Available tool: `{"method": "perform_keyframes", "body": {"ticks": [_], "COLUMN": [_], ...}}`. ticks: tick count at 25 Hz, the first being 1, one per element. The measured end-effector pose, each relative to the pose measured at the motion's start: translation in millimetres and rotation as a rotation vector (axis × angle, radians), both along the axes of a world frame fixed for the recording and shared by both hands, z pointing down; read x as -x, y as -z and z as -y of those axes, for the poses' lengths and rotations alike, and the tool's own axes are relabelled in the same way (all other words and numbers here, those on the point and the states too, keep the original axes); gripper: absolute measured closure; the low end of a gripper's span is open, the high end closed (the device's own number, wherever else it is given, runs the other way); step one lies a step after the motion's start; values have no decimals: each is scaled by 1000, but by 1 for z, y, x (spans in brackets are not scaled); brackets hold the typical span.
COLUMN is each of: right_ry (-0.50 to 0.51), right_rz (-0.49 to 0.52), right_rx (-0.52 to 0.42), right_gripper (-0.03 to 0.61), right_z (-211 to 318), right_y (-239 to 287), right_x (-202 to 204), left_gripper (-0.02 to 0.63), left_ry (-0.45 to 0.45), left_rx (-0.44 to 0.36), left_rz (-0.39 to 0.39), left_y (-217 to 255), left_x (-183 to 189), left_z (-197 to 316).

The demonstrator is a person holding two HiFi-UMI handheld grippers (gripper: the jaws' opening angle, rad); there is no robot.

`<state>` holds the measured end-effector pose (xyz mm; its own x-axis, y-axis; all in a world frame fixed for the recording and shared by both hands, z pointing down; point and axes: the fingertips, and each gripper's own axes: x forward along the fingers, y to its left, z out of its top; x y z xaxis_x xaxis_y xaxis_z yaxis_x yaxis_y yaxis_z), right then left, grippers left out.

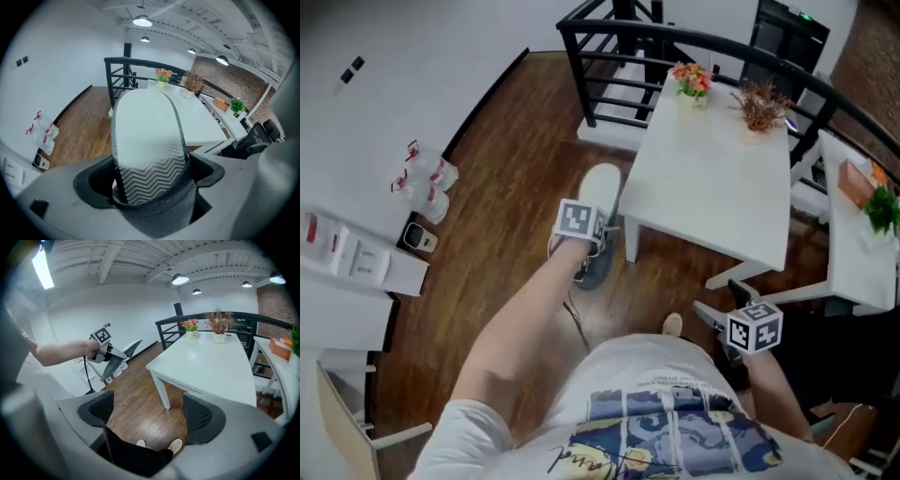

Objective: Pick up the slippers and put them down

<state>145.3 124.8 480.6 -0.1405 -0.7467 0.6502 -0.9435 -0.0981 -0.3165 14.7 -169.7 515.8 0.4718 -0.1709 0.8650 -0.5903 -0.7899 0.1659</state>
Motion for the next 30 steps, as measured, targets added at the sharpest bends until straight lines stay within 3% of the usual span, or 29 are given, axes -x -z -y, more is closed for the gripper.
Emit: {"method": "perform_keyframes", "body": {"ticks": [5,9,14,19,22,26,28,30], "right_ry": [158,245,359,446,459,405,412,415], "right_rz": [-29,-27,-43,-15,12,-1,-18,-37], "right_rx": [25,31,72,150,239,288,323,367], "right_gripper": [103,103,103,120,120,120,120,120], "right_z": [58,99,155,249,378,570,623,644], "right_y": [-5,-14,-50,-138,-263,-476,-577,-656], "right_x": [111,184,248,282,283,251,242,238], "left_gripper": [129,129,129,130,130,130,130,130], "left_ry": [143,204,297,410,533,618,628,630], "left_rx": [-11,-9,13,57,110,163,186,208], "left_rz": [8,32,75,77,80,103,124,134], "left_y": [-12,-25,-69,-145,-256,-454,-555,-651], "left_x": [162,250,322,343,350,357,363,369], "left_z": [45,65,93,156,232,304,313,316]}}
